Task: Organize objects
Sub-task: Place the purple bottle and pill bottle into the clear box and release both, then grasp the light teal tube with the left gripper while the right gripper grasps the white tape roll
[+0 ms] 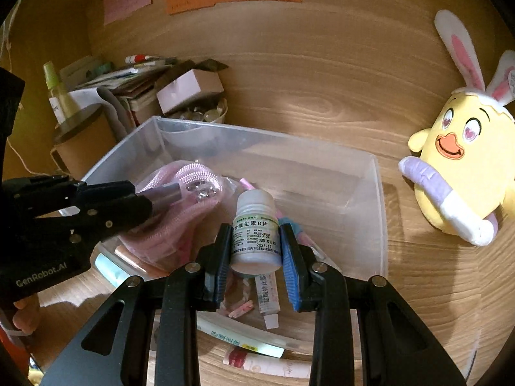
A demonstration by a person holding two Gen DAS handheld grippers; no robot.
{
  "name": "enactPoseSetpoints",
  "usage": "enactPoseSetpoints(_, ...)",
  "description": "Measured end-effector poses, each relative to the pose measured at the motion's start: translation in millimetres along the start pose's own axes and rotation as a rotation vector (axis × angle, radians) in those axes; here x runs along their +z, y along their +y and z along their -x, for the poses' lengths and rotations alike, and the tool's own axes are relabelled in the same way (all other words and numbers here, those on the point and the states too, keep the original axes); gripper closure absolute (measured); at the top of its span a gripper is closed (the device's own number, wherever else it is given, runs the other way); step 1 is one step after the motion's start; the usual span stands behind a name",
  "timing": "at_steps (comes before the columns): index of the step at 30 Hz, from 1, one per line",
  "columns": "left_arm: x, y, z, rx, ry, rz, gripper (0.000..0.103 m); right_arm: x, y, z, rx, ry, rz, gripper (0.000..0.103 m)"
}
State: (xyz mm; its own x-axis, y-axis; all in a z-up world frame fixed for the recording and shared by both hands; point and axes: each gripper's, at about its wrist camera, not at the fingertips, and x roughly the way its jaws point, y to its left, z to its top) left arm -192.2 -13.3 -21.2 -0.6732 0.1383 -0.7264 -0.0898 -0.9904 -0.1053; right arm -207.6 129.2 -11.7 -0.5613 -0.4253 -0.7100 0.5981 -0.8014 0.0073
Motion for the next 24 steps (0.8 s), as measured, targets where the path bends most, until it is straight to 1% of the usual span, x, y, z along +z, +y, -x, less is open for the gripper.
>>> enactPoseSetpoints(1, 0, 0, 0, 0.001, 0.001, -0.001, 0.076, -1, 1, 0, -0.004, 0.003, 0.005, 0.076)
enactPoseSetpoints(2, -1, 0, 0, 0.001, 0.002, -0.001, 0.072, -1, 1, 0, -0.007, -0.001, 0.004, 0.076)
enactPoseSetpoints(3, -1, 0, 1, 0.002, 0.004, 0.002, 0.064, -1, 1, 1, -0.010, 0.001, 0.006, 0.076)
enactPoseSetpoints(4, -2, 1, 2, 0.007, 0.003, 0.011, 0.058, -1, 1, 1, -0.009, 0.003, 0.007, 0.076)
enactPoseSetpoints(5, -1, 1, 3, 0.010, 0.000, 0.017, 0.048, -1, 1, 2, -0.005, 0.007, 0.006, 0.076)
enactPoseSetpoints(6, -1, 1, 6, 0.013, -0.007, 0.022, 0.043, -1, 0, 3, -0.003, 0.010, 0.004, 0.075)
enactPoseSetpoints(7, -1, 1, 8, 0.013, -0.013, 0.024, 0.042, 0, 1, 3, -0.001, 0.011, 0.004, 0.074)
enactPoseSetpoints(8, -2, 1, 11, 0.015, -0.019, 0.024, 0.041, 0, 1, 5, 0.000, 0.010, 0.004, 0.071)
enactPoseSetpoints(10, -2, 1, 19, 0.018, -0.030, 0.022, 0.036, -1, 1, 10, 0.000, 0.004, 0.005, 0.064)
enactPoseSetpoints(12, -3, 1, 29, 0.028, -0.047, 0.018, 0.023, -2, 2, 19, 0.002, -0.013, 0.004, 0.058)
enactPoseSetpoints(13, -4, 0, 33, 0.035, -0.053, 0.015, 0.020, -2, 2, 23, 0.003, -0.021, 0.004, 0.057)
enactPoseSetpoints(15, -6, 0, 44, 0.055, -0.075, 0.003, 0.010, -4, 3, 35, 0.004, -0.041, 0.012, 0.052)
enactPoseSetpoints(18, -11, 4, 61, 0.089, -0.101, -0.007, 0.004, -8, 6, 53, 0.001, -0.071, 0.030, 0.046)
enactPoseSetpoints(20, -15, 7, 67, 0.095, -0.100, -0.015, 0.004, -13, 9, 63, 0.008, -0.083, 0.043, 0.045)
enactPoseSetpoints(23, -24, 12, 71, 0.110, -0.084, -0.025, 0.003, -24, 15, 73, 0.025, -0.089, 0.059, 0.039)
enactPoseSetpoints(24, -28, 13, 70, 0.110, -0.073, -0.029, 0.003, -28, 17, 74, 0.032, -0.086, 0.062, 0.039)
